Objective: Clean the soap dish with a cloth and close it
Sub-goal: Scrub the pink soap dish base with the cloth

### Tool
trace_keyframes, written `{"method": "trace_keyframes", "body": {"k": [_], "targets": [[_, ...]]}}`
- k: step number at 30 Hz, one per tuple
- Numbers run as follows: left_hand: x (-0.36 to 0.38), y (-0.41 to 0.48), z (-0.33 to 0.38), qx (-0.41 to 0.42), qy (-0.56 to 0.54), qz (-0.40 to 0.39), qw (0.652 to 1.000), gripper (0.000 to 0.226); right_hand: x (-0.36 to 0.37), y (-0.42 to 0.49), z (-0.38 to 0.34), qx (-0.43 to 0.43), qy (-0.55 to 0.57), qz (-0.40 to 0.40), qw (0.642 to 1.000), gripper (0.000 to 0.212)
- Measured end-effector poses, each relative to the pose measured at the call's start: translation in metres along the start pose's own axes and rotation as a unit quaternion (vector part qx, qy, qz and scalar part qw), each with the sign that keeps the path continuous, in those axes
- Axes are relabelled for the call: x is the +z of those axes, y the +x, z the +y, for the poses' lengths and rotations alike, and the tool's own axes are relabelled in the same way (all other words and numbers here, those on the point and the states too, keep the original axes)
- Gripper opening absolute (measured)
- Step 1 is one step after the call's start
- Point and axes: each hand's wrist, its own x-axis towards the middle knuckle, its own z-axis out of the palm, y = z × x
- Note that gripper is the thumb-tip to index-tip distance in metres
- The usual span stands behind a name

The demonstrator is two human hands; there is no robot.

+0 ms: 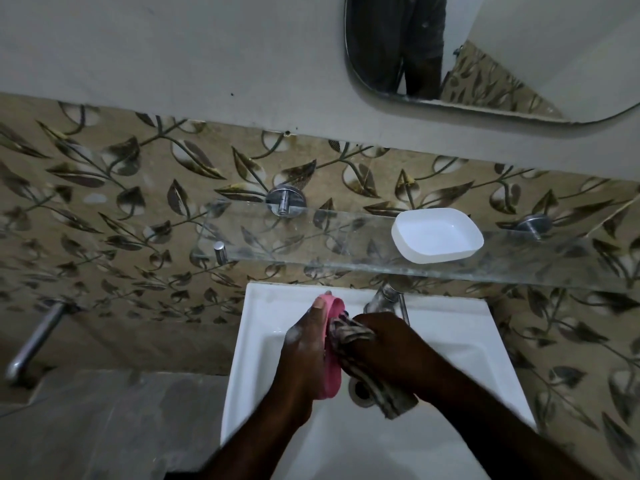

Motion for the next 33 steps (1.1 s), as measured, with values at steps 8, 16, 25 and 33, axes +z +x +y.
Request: {"method": "trace_keyframes", "body": {"k": [8,16,25,33], "targets": [[-0.024,0.032,0.009,-0.076,-0.176,-0.201,0.961,0.085,-0.030,-0.021,0.003,0.142,0.509,0.040,0.848,0.039],[-0.032,0.030,-0.005,-0.123,-0.250,-0.192,0.941,0.093,-0.035,-0.022,0.008,0.075,0.132,0.205,0.967,0.013],[-0.012,0.021,-0.010,-0.101,-0.124,-0.138,0.977,0.057,0.003,-0.003,-0.010,0.062,0.136,0.200,0.968,0.003],[-0.019,0.013,-0.008,-0.070,-0.081,-0.092,0.990,0.055,0.042,0.000,-0.019,-0.046,0.082,0.182,0.979,0.010]]}}
